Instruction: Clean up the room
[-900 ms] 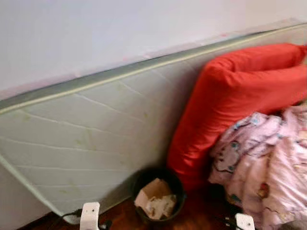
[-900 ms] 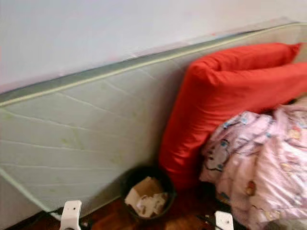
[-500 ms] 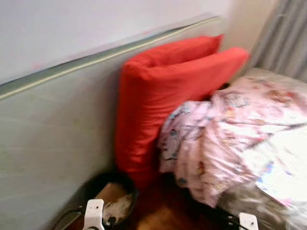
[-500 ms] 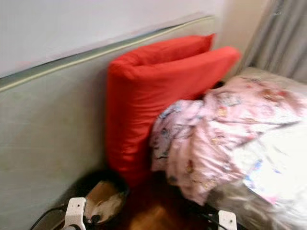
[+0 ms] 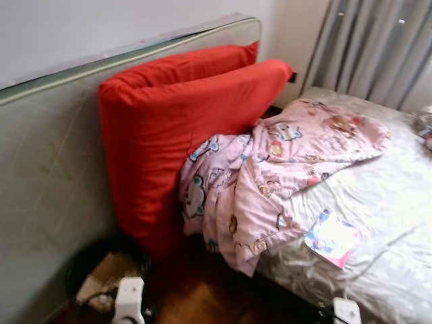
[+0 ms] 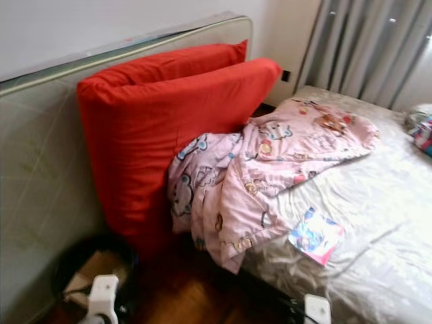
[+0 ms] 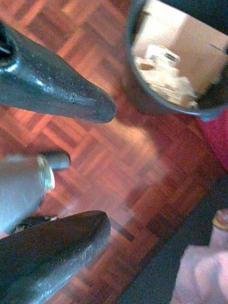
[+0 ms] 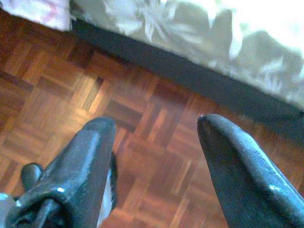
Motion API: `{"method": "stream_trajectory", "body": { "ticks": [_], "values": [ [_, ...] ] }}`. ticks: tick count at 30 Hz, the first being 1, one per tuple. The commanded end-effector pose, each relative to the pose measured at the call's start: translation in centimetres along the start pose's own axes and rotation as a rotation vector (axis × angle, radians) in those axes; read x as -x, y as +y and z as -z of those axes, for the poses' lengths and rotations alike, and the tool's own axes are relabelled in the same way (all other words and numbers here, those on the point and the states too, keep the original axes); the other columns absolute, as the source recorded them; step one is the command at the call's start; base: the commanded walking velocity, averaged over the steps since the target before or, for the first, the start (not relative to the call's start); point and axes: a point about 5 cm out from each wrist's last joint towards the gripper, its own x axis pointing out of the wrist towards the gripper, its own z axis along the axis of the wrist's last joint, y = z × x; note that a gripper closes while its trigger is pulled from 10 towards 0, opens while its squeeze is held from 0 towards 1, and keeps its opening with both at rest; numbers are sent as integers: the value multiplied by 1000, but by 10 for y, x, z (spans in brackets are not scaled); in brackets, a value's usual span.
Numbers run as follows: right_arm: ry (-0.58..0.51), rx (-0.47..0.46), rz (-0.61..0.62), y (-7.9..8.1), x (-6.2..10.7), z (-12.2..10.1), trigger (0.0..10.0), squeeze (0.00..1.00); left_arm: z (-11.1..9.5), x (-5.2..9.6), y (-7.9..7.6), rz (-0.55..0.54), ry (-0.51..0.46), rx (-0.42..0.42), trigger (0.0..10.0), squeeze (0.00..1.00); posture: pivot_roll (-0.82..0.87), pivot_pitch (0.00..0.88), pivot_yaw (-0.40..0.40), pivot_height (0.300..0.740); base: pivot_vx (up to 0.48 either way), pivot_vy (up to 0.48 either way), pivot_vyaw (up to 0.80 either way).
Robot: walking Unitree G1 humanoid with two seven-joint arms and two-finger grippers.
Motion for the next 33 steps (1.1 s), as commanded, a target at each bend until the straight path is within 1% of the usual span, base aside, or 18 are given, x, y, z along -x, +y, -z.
{"method": "stream_trajectory", "body": {
  "ticks": [1, 8, 24, 33],
  "values": [
    [8, -9, 2, 1, 1, 4, 10000, 0, 5, 1, 2, 2, 26, -6, 10000, 0, -8, 0, -32, 740, 0, -349, 0],
    [9, -20, 9, 1, 0, 4, 10000, 0, 4, 1, 2, 5, 27, -11, 10000, 0, -10, 0, -29, 740, 0, -359, 0],
    [14, -8, 10, 1, 0, 5, 10000, 0, 4, 1, 2, 12, 29, -17, 10000, 0, -21, 0, -23, 740, 0, -362, -755],
    [18, -3, 5, 2, 1, 6, 10000, 0, 5, 1, 3, 18, 32, -26, 10000, 0, -24, 0, -20, 740, 0, -480, -759]
  ]
}}
